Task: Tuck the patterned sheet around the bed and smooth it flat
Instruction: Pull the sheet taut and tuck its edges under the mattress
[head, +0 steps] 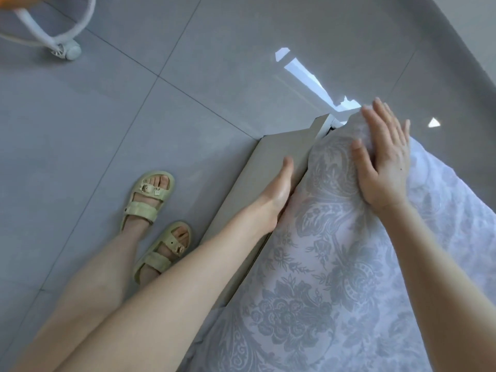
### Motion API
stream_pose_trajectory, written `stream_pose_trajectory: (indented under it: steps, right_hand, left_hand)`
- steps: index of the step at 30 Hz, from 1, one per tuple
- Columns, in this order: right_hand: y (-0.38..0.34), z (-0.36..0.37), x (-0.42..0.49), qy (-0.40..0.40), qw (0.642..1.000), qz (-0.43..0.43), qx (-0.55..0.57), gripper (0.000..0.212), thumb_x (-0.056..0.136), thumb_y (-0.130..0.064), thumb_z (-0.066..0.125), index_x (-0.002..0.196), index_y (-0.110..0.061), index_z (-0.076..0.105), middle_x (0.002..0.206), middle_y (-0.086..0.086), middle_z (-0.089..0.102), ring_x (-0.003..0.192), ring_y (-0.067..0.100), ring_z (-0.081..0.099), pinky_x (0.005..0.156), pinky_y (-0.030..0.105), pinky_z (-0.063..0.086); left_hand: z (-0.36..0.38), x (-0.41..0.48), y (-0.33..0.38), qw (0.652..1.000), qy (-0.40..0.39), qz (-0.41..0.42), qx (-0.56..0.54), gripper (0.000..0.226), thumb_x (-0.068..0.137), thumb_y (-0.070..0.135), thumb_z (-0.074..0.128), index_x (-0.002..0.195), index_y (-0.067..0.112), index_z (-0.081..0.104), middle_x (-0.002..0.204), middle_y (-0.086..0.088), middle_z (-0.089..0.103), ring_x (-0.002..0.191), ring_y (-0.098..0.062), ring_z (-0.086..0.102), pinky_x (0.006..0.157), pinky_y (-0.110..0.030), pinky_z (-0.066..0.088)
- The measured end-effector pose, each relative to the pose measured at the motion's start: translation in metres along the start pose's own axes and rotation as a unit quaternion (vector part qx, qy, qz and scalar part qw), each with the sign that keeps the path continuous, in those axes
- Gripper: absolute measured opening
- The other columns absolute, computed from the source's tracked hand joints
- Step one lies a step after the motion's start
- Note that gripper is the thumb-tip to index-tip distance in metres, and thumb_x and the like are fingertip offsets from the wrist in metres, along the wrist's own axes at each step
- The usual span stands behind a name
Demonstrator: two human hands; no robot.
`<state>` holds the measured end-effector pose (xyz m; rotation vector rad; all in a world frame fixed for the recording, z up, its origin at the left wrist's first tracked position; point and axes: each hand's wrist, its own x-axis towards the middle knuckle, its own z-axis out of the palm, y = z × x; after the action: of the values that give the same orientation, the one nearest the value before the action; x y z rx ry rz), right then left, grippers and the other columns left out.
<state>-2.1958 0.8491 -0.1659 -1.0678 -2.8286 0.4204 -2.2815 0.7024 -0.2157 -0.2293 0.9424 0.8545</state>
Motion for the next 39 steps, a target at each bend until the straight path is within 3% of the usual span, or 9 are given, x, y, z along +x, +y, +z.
stream_pose_trajectory:
  steps: [2,5,9,16,19,23,27,31,39]
  right_hand:
    - [0.002,0.001,0.002,0.062,0.994,0.094,0.009,0.052,0.093,-0.041,0.036,0.137,-0.015,0.046,0.144,0.001,0.045,0.135,0.013,0.039,0.118,0.046,0.005]
    - [0.001,0.008,0.003,0.098,0.977,0.19,0.02,0.059,0.091,-0.047,0.033,0.138,-0.014,0.044,0.135,-0.003,0.054,0.126,0.012,0.048,0.118,0.045,0.006]
    - [0.0,0.011,0.002,0.102,0.979,0.177,0.017,0.058,0.091,-0.048,0.031,0.136,-0.016,0.048,0.127,-0.005,0.059,0.118,0.01,0.051,0.116,0.042,0.015]
    - [0.0,0.005,0.003,0.128,0.97,0.194,0.07,0.053,0.093,-0.046,0.03,0.127,-0.016,0.057,0.103,0.003,0.068,0.105,0.022,0.06,0.106,0.046,0.033]
    - [-0.001,0.009,0.006,0.114,0.974,0.192,0.04,0.054,0.093,-0.049,0.025,0.123,-0.019,0.06,0.101,-0.001,0.069,0.101,0.018,0.06,0.105,0.036,0.029]
    - [-0.005,-0.001,-0.003,0.146,0.97,0.179,0.075,0.051,0.096,-0.04,0.025,0.117,-0.015,0.063,0.094,-0.006,0.065,0.097,0.02,0.061,0.102,0.042,0.033]
    - [-0.001,0.021,0.007,0.123,0.975,0.185,-0.016,0.049,0.096,-0.038,0.024,0.118,-0.018,0.064,0.106,-0.003,0.069,0.102,0.016,0.058,0.099,0.031,0.028]
    - [0.008,0.032,0.007,0.109,0.977,0.174,-0.062,0.059,0.098,-0.047,0.017,0.12,-0.019,0.064,0.108,-0.004,0.069,0.102,0.016,0.059,0.1,0.04,0.033]
    - [0.005,0.036,0.013,0.096,0.969,0.187,-0.131,0.049,0.096,-0.039,0.023,0.119,-0.024,0.063,0.105,-0.004,0.069,0.103,0.019,0.059,0.101,0.041,0.033]
  left_hand:
    - [0.003,0.003,0.028,0.998,0.019,0.059,0.007,0.082,0.092,0.066,0.01,0.116,0.007,0.062,0.098,0.004,0.067,0.076,-0.003,0.067,0.058,-0.014,0.049]
    - [0.008,0.009,0.064,0.992,0.037,0.101,0.066,0.081,0.089,0.071,0.011,0.094,0.009,0.063,0.083,-0.003,0.064,0.076,-0.015,0.058,0.078,-0.026,0.047]
    - [0.009,0.019,0.065,0.994,0.028,0.092,0.043,0.073,0.091,0.069,0.014,0.078,0.013,0.059,0.046,0.008,0.052,0.041,-0.005,0.047,0.053,-0.02,0.036]
    - [0.011,0.035,0.062,0.993,-0.016,0.097,0.06,0.061,0.095,0.06,0.021,0.096,0.016,0.064,0.067,0.005,0.064,0.055,-0.001,0.057,0.059,-0.018,0.042]
    - [0.022,0.038,0.072,0.986,-0.029,0.102,0.128,0.084,0.076,0.081,0.031,0.134,0.024,0.052,0.134,0.006,0.056,0.114,0.001,0.054,0.102,-0.023,0.04]
    - [0.025,0.047,0.085,0.983,-0.039,0.079,0.163,0.086,0.081,0.078,0.021,0.14,0.019,0.043,0.148,-0.006,0.04,0.137,-0.022,0.036,0.115,-0.042,0.025]
    - [0.036,0.039,0.123,0.94,0.01,0.057,0.336,0.083,0.092,0.065,0.008,0.124,0.008,0.059,0.126,-0.014,0.06,0.107,-0.026,0.06,0.086,-0.031,0.049]
    - [0.056,0.031,0.161,0.828,0.112,0.094,0.542,0.084,0.093,0.062,0.002,0.066,0.007,0.059,0.067,-0.014,0.067,0.066,-0.024,0.067,0.068,-0.027,0.052]
    - [0.015,-0.001,0.15,0.939,0.156,0.13,0.278,0.079,0.097,0.056,0.012,0.081,0.001,0.066,0.074,-0.013,0.07,0.069,-0.024,0.07,0.067,-0.027,0.056]
